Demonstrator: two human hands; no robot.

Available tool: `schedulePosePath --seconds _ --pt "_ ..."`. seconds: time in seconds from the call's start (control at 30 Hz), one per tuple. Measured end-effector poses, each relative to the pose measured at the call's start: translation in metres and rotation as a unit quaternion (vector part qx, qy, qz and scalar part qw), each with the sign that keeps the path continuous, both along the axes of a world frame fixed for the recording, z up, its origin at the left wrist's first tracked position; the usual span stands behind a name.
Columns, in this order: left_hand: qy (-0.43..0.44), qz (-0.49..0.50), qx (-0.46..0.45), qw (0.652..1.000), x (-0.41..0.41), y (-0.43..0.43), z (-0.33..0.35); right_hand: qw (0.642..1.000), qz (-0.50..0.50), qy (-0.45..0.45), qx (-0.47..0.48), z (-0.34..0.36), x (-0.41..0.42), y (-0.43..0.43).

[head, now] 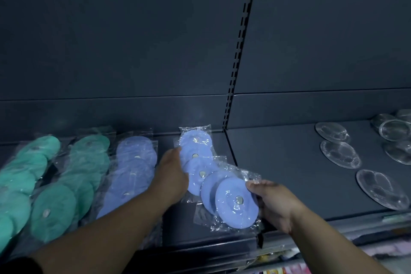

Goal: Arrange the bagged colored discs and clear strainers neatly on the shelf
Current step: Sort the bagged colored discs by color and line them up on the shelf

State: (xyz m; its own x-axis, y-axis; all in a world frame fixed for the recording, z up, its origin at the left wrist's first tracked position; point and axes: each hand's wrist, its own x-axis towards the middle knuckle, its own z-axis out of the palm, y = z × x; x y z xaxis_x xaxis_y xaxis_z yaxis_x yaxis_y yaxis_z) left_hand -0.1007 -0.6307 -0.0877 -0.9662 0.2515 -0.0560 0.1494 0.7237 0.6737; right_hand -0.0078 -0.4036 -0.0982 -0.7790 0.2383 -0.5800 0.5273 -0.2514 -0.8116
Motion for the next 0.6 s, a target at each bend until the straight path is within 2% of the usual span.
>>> schedulePosePath --seconds 0.3,0.37,0.47,0.53,0.6 --pt "-0.074 -0.009 -0.106 0.992 -0.008 0.001 0.009 0.999 -0.029 -0.005 -0.025 0.0 0.004 0.028" --pt "-0.081 -0.011 -0.1 0.992 -0.006 0.002 0.012 0.999 -0.023 -0.006 -0.026 0.0 0.004 0.027" --pt "-0.096 -0.006 -0.042 0.994 0.0 -0.001 0.015 0.999 -0.013 0.001 -0.046 0.005 0.003 0.027" --pt "-0.126 0.023 0.051 0.99 0.004 -0.003 0.019 0.998 -0.011 0.01 -0.061 0.009 0.001 0.029" --pt "-0.162 0.073 0.157 0.971 0.008 -0.004 0.024 0.997 -0.017 0.023 -0.073 0.013 -0.002 0.029"
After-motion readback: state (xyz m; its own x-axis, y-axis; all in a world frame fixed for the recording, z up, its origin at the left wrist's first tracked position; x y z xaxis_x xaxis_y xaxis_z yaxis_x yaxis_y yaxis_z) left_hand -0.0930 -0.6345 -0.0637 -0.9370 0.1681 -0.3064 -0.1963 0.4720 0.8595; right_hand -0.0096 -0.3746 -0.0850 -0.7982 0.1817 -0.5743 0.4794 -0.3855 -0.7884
